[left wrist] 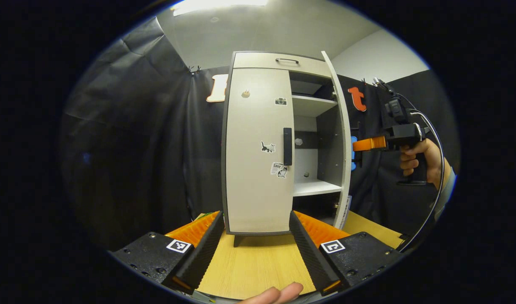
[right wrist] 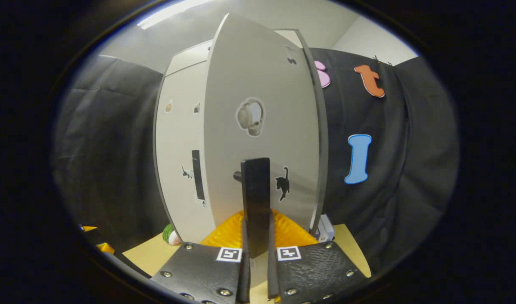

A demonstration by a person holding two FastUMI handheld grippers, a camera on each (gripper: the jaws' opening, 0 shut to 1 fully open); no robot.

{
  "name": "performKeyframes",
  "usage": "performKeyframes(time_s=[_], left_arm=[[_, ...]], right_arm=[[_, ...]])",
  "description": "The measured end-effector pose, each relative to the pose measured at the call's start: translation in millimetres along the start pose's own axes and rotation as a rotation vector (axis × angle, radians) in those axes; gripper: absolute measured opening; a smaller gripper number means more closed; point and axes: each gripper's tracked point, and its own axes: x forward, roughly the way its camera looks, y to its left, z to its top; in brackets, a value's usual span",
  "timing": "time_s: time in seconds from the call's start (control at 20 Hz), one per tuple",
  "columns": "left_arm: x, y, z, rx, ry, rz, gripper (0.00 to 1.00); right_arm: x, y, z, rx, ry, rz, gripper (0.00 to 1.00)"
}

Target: Open the right door of the double-door shoe cabinet with the right hand, and open the left door with the left hand.

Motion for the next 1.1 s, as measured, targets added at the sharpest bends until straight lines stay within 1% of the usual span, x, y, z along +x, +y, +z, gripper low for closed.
performKeyframes(time_s=[0.2,0.25,0.4,0.5,0.55,0.6,0.75,0.8,0.85,0.9,1.0,1.1], left_arm=[[-3.0,-6.3,6.6,0.032,-0.034,-0.001,0.96],[-2.1,-9.1,5.1,0.039,-0.037,-0.006,0.96],[-3.2,-17.1,3.6,0.038,-0.036,-0.031,0.96],[-1.3,-18.6,2.0,0.039,-0.032,-0.037,0.96],[-0.1,-19.5,0.1,0.038,-0.027,-0.037,0.96],[1.0,-20.3,-1.9,0.037,-0.021,-0.037,0.96],[3.7,-23.3,-5.4,0.030,-0.006,-0.039,0.96],[4.5,-24.3,-5.7,0.028,-0.004,-0.041,0.96],[6.2,-24.7,-5.4,0.025,-0.006,-0.038,0.96],[8.3,-25.3,-3.8,0.024,-0.007,-0.036,0.96],[11.9,-29.9,-4.8,0.025,-0.006,-0.041,0.96],[16.9,-31.9,-5.8,0.032,-0.005,-0.043,0.96]], right_arm=[[-9.0,-16.7,-1.1,0.016,0.011,-0.070,0.16],[-10.6,-19.3,-2.5,0.018,0.016,-0.075,0.16],[-13.3,-23.7,-3.1,0.017,0.018,-0.058,0.15],[-12.3,-28.5,-1.3,0.001,0.009,-0.068,0.15],[-31.2,-35.9,4.4,-0.011,0.010,-0.101,0.15],[-19.7,-49.6,1.1,-0.020,0.005,-0.134,0.02],[-27.5,-82.7,0.1,-0.038,0.003,-0.210,0.01],[-31.2,-97.8,0.1,-0.038,-0.002,-0.247,0.01],[-33.9,-101.9,0.5,0.017,0.003,-0.214,0.01],[-35.5,-98.2,-2.9,0.059,0.015,-0.164,0.01],[-35.8,-95.9,-4.2,0.100,0.009,-0.097,0.01],[-32.5,-101.0,-0.1,0.062,-0.013,-0.105,0.01]])
